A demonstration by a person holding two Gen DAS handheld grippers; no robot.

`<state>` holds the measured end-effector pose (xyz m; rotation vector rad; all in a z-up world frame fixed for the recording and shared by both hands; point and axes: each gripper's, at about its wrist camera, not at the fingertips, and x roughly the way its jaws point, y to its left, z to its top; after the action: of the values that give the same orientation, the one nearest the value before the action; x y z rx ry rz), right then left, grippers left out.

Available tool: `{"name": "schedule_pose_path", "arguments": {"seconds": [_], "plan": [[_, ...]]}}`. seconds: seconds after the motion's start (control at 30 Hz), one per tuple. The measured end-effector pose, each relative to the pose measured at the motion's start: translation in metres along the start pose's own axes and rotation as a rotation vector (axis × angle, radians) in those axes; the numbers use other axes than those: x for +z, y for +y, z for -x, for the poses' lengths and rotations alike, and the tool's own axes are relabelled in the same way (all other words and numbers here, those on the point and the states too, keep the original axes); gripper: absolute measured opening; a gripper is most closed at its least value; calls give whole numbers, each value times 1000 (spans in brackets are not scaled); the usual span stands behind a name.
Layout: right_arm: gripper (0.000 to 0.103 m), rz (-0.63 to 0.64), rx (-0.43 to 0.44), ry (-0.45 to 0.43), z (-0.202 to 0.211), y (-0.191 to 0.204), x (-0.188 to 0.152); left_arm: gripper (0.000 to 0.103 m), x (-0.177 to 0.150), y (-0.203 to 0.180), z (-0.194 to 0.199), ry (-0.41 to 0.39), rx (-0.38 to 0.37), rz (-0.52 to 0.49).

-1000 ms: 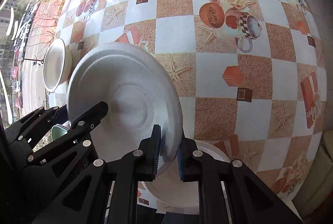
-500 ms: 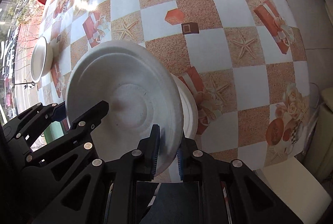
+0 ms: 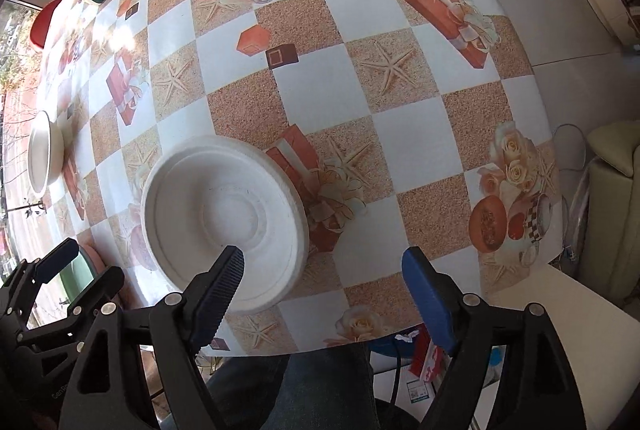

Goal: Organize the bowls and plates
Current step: 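Lower the bowl onto the bowl stack and open the right gripper, then move the right tool to the remaining white paper bowl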

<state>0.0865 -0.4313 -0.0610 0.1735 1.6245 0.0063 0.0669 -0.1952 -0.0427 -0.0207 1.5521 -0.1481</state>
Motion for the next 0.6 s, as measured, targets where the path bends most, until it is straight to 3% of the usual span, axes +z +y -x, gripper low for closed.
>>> {"name": "schedule_pose_path", "arguments": {"seconds": [0.17,0.3,0.6], "plan": [[82,34,14,-34,13,26,-8,80,-22,33,5,28,-77,118],[83,175,39,-15,17,65,-19,80,-25,53,20,-28,-72,185],[83,402,-11,-2,16,135,-42,80,-42,79,37,-83,-89,262]]}}
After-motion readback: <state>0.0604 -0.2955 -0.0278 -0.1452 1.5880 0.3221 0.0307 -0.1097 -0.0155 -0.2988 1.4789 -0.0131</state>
